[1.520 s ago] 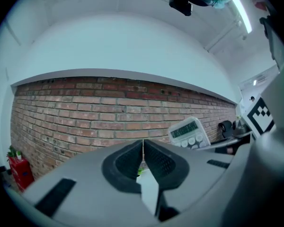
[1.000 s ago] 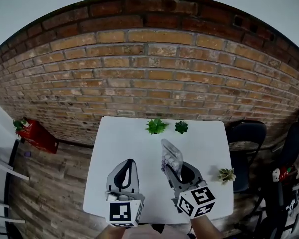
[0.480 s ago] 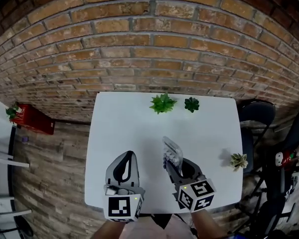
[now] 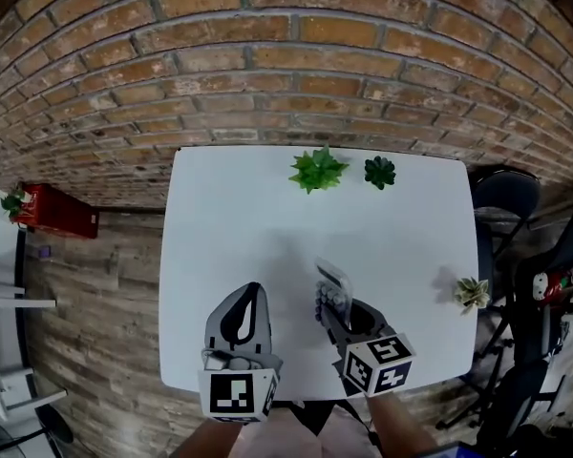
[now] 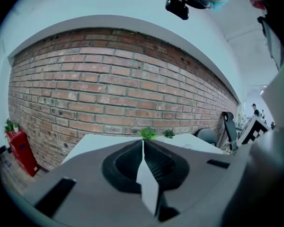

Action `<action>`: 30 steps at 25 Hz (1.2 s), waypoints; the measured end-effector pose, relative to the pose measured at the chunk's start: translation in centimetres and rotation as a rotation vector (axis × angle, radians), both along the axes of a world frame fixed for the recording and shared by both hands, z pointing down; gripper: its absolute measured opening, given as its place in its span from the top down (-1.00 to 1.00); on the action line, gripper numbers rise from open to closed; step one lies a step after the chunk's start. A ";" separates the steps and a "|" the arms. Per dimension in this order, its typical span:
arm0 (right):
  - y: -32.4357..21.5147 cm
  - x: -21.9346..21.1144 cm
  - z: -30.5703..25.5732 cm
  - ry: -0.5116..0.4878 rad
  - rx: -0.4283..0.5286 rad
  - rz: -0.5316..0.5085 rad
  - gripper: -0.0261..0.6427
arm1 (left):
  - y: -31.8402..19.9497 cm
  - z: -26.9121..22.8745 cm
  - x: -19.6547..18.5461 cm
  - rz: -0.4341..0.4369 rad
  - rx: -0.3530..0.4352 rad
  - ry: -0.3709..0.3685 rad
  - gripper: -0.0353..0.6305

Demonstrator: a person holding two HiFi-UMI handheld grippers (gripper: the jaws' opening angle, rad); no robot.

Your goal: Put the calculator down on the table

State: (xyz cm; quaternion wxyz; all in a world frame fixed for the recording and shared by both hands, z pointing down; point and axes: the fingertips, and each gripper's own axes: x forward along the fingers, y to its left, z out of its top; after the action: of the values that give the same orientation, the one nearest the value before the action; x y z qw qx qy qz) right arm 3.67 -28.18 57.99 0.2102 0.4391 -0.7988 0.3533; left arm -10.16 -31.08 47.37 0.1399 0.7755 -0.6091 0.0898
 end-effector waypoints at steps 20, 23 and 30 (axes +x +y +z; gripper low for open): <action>-2.0 0.6 1.3 0.027 -0.063 0.039 0.47 | -1.8 0.6 -0.3 0.020 -0.010 -0.001 0.84; -2.0 1.0 1.7 0.036 -0.069 0.046 0.44 | -2.0 0.6 0.1 0.033 -0.014 -0.007 0.84; -1.2 1.7 2.9 0.050 -0.107 0.049 0.28 | -2.3 0.9 0.7 0.057 -0.020 -0.007 0.84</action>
State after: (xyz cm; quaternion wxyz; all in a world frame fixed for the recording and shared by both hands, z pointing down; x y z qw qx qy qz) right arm 5.38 -29.38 60.85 0.2447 0.4553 -0.7622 0.3896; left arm -9.42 -33.35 48.30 0.1430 0.7907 -0.5864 0.1026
